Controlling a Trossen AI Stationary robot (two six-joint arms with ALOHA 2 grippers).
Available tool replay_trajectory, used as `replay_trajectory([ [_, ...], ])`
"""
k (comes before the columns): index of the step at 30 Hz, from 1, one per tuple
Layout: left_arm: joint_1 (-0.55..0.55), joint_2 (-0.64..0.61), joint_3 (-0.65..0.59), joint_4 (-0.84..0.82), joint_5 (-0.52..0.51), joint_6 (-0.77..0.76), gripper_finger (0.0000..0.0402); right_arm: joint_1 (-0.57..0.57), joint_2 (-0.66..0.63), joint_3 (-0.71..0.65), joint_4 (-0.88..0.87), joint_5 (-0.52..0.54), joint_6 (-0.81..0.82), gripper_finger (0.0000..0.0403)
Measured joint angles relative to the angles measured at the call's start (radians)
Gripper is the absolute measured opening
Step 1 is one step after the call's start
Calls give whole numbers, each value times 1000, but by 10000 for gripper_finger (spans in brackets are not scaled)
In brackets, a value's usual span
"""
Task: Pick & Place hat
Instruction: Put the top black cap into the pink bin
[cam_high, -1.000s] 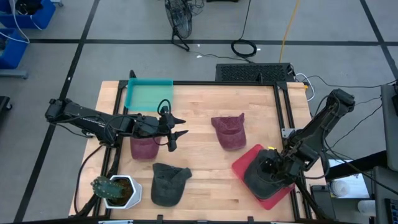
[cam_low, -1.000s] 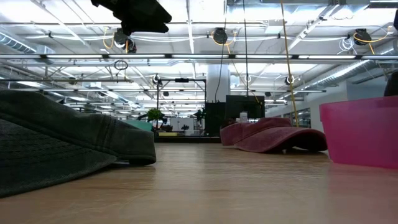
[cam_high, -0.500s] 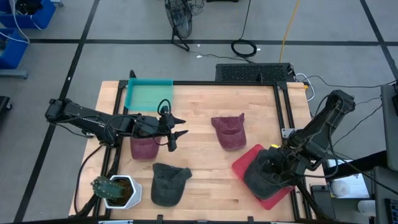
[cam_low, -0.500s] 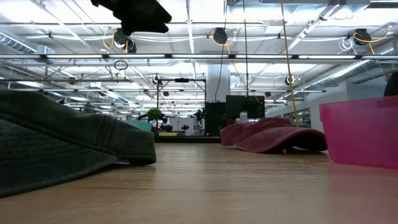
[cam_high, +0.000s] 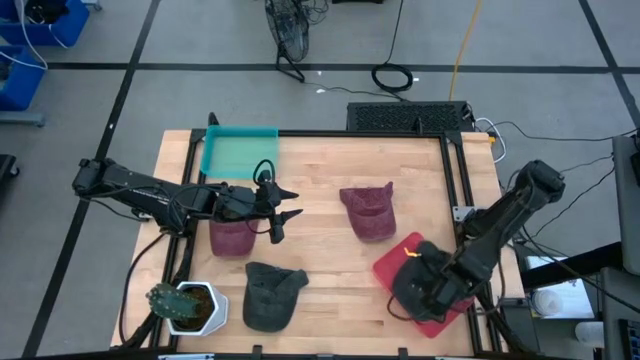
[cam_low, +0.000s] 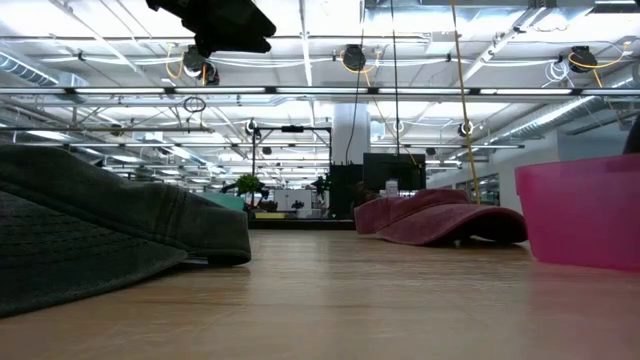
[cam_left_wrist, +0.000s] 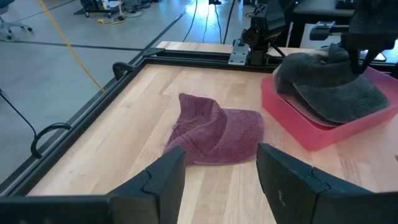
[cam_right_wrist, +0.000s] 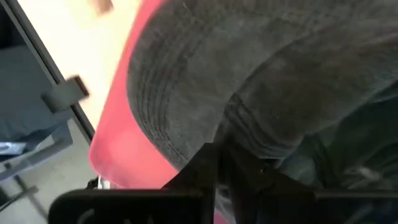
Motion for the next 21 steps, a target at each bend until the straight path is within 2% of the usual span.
replay_trajectory([
  [3, 0, 0, 0, 0, 0, 0, 200, 10, 11, 1, 1, -8, 15, 22],
  [8, 0, 0, 0, 0, 0, 0, 200, 11, 27, 1, -1, 79, -12, 22],
  [12, 0, 0, 0, 0, 0, 0, 200, 11, 52, -31, 40, 87, -25, 22],
  [21, 0, 0, 0, 0, 1, 1, 200, 12, 89, -163, 163, -34, -34, 22],
])
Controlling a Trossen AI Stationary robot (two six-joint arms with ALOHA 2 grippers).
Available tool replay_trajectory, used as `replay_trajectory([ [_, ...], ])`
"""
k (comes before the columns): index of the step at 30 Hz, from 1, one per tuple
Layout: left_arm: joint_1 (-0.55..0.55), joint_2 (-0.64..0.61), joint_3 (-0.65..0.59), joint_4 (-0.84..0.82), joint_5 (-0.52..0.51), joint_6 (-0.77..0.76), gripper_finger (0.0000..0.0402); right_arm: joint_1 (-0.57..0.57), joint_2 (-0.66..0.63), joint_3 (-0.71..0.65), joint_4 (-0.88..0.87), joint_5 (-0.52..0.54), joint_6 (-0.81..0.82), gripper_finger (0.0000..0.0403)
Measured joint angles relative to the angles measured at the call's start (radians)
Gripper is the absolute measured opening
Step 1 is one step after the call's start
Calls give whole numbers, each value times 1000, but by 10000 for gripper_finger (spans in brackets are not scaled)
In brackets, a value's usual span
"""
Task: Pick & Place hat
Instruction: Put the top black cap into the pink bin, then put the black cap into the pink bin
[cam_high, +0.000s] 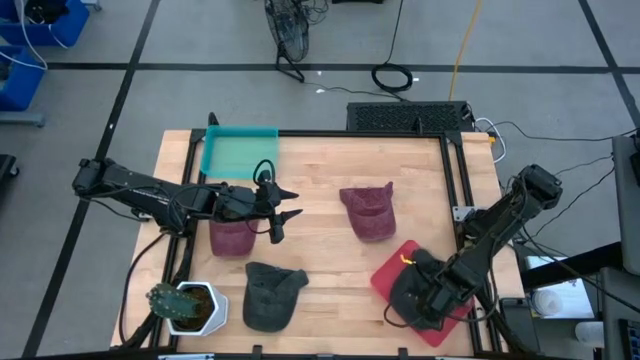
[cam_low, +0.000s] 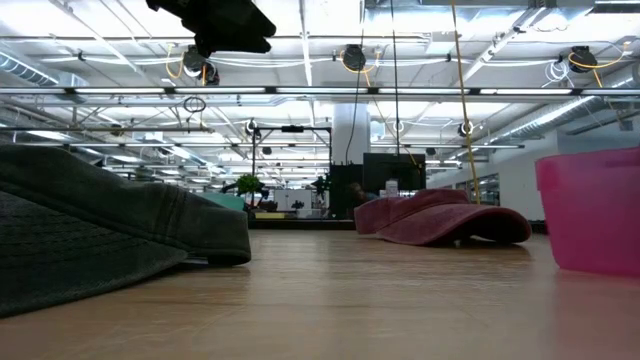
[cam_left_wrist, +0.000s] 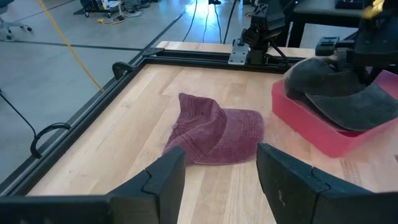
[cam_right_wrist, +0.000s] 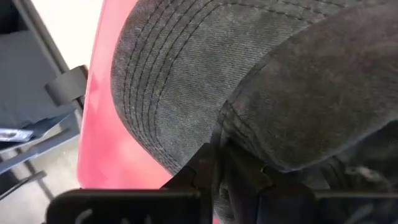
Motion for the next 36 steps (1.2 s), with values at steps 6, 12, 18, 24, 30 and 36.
replay_trajectory([
  [6, 0, 0, 0, 0, 3, 0, 200, 0, 0, -10, 12, -14, -29, 22],
  [12, 0, 0, 0, 0, 3, 0, 200, 0, -33, -11, 15, -21, -39, 22],
  [18, 0, 0, 0, 0, 3, 0, 200, 3, -185, -16, 28, 75, 10, 22],
  [24, 0, 0, 0, 1, 4, 0, 200, 21, -307, -17, 43, 289, 2, 22],
  [30, 0, 0, 0, 0, 4, 0, 200, 27, -313, -16, 79, 347, -22, 22],
  [36, 0, 0, 0, 0, 4, 0, 200, -9, -277, -15, 195, 350, -106, 22],
])
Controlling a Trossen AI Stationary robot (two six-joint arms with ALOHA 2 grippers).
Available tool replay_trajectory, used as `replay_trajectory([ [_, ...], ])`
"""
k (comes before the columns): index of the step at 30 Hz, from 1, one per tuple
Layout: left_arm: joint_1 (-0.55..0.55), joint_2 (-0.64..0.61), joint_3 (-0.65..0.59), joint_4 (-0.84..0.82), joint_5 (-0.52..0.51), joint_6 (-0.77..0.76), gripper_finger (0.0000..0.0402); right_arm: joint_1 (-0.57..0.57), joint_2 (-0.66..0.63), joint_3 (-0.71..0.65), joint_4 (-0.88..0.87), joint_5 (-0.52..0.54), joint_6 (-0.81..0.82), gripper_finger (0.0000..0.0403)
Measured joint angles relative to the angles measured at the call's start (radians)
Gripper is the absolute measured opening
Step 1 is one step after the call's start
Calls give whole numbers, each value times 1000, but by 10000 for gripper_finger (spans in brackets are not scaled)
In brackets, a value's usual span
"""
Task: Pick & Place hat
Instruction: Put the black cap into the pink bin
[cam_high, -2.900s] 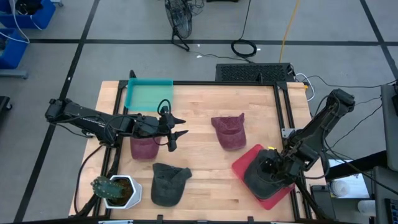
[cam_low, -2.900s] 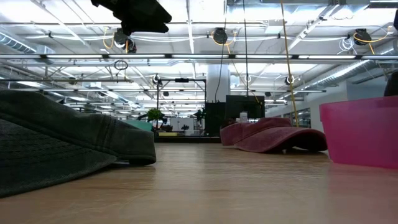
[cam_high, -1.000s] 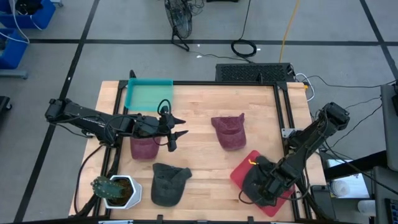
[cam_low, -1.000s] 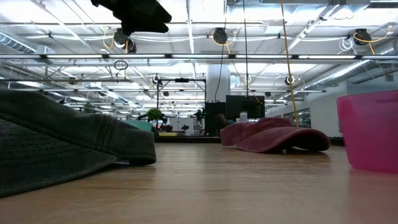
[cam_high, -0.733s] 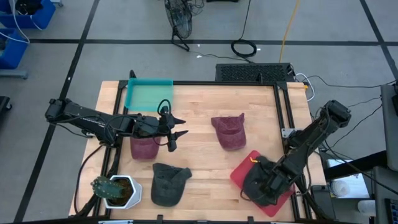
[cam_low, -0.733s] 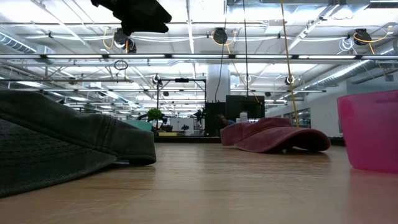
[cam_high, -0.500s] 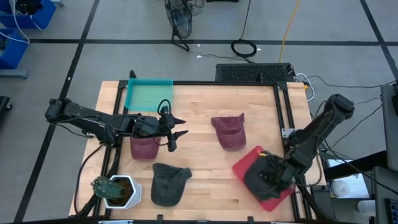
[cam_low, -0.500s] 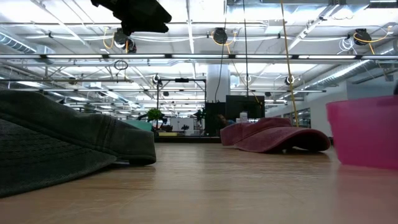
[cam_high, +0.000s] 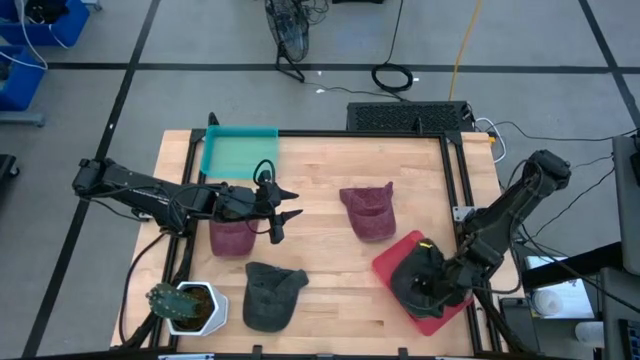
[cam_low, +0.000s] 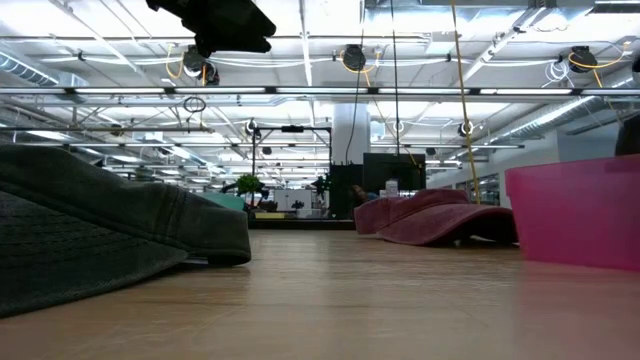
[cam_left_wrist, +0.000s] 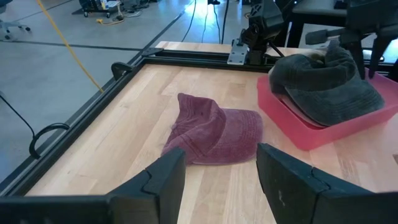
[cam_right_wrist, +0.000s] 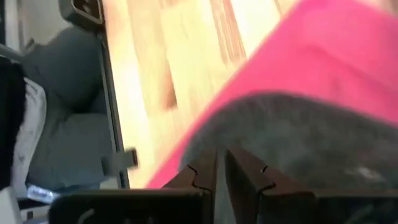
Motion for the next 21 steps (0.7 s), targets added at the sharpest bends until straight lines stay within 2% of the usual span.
replay_trajectory([
  [4, 0, 0, 0, 0, 0, 0, 200, -61, 33, 1, 81, 0, -94, 22],
  [13, 0, 0, 0, 0, 0, 0, 200, -248, 58, 102, 57, 26, -352, 22],
  [21, 0, 0, 0, 0, 0, 0, 200, -466, 57, 139, -182, 2, -354, 22],
])
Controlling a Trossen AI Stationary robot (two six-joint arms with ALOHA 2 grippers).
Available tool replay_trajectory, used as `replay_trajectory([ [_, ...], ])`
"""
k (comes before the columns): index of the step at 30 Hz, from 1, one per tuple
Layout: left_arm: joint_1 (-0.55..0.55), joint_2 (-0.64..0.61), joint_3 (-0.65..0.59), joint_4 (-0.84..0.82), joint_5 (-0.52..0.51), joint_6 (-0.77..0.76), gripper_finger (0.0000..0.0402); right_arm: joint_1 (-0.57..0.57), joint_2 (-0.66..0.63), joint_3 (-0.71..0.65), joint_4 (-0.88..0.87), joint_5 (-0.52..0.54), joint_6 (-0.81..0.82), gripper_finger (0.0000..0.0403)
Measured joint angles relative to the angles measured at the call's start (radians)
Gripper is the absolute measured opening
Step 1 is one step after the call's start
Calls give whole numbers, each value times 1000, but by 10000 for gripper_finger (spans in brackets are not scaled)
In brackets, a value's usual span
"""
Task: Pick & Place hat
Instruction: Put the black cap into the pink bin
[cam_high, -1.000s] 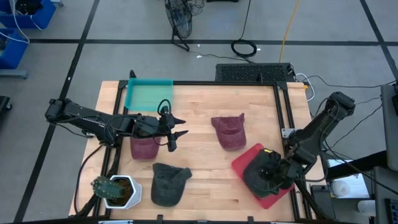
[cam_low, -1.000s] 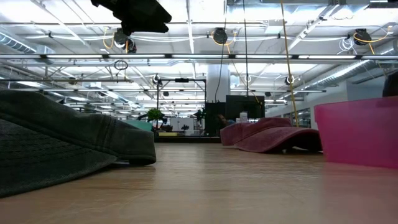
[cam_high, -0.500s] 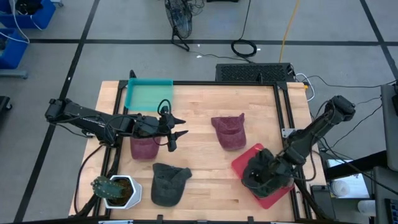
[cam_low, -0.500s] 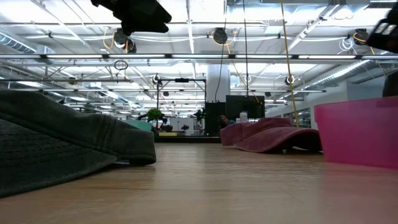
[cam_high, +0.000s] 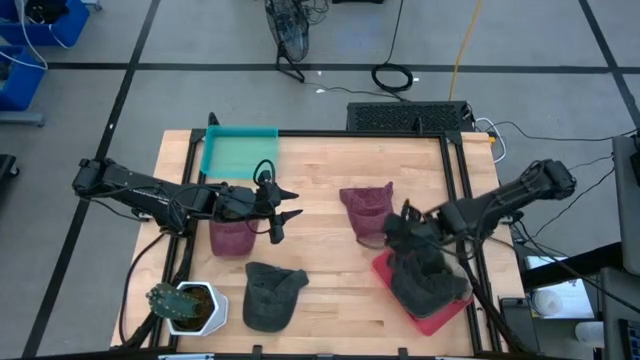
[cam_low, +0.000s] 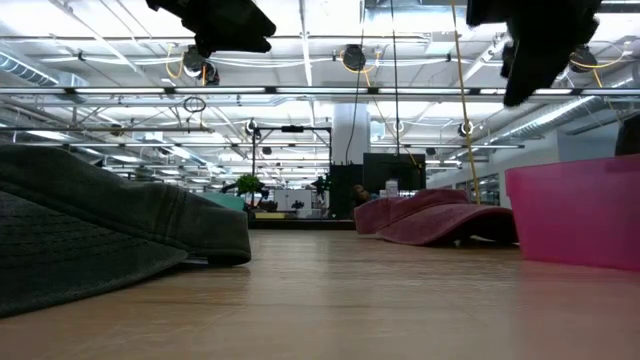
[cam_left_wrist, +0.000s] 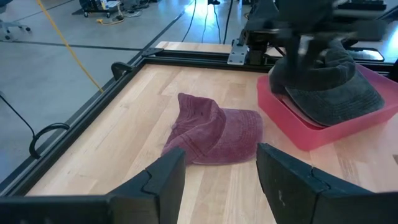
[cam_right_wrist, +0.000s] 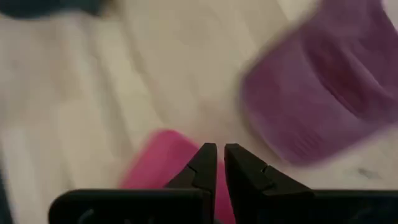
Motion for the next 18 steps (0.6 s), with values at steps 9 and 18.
replay_trajectory([
  [9, 0, 0, 0, -5, 0, 8, 200, -81, 0, -106, 91, -54, -68, 22],
  [18, 0, 0, 0, -74, 36, -2, 200, -137, 0, -126, 390, -1, -316, 22],
])
